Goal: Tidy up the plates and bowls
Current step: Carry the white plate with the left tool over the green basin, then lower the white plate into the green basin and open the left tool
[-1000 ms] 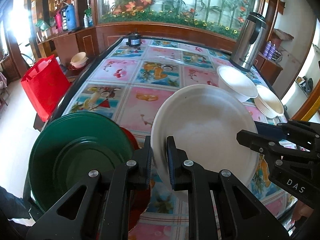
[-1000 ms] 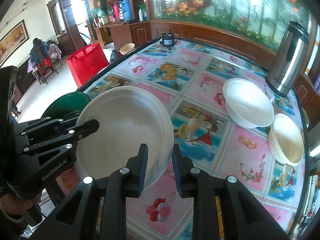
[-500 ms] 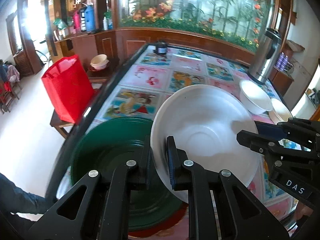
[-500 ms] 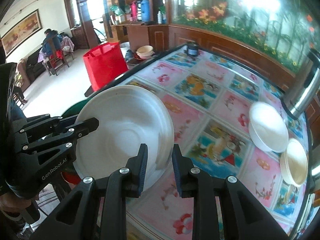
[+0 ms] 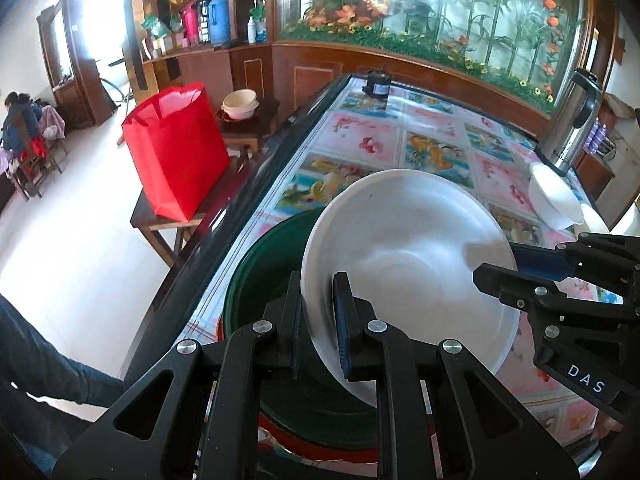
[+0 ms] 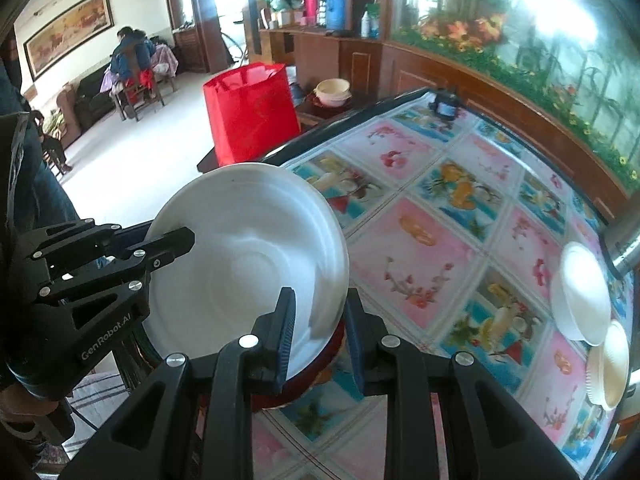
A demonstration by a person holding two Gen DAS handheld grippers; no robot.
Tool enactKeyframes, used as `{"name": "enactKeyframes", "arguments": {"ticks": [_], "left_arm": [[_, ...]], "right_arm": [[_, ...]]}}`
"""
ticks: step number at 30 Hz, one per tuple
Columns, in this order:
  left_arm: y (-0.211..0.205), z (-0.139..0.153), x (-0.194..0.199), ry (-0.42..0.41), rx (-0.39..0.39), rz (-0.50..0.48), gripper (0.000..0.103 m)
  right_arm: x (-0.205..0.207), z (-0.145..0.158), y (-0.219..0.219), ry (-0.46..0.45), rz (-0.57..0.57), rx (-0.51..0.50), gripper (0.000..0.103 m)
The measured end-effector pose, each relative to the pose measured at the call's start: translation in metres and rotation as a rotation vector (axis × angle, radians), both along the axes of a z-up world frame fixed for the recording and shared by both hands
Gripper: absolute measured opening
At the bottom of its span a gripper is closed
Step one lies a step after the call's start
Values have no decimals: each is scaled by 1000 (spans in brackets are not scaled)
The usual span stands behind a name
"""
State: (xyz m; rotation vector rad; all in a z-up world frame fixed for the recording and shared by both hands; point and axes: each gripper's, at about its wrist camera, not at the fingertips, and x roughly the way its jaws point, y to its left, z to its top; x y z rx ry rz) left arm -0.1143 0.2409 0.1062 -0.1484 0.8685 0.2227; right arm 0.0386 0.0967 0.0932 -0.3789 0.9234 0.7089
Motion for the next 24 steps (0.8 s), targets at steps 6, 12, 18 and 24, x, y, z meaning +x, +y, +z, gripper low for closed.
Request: {"name": "enactKeyframes", "arguments": {"ticks": [6, 12, 18, 24], "left_arm": [[4, -8, 1, 19, 6, 3, 14], [9, -22, 1, 64, 42, 13, 14], [10, -30, 3, 80, 76, 21, 14], [10, -32, 3, 73, 75, 23, 16]], "right_arm": [[-2, -8, 8, 17, 10, -20, 25], [-4, -23, 22, 33, 37, -67, 25], [-5, -36, 37, 30, 53, -120, 26], [-6, -33, 35, 32, 50, -106, 28]]}}
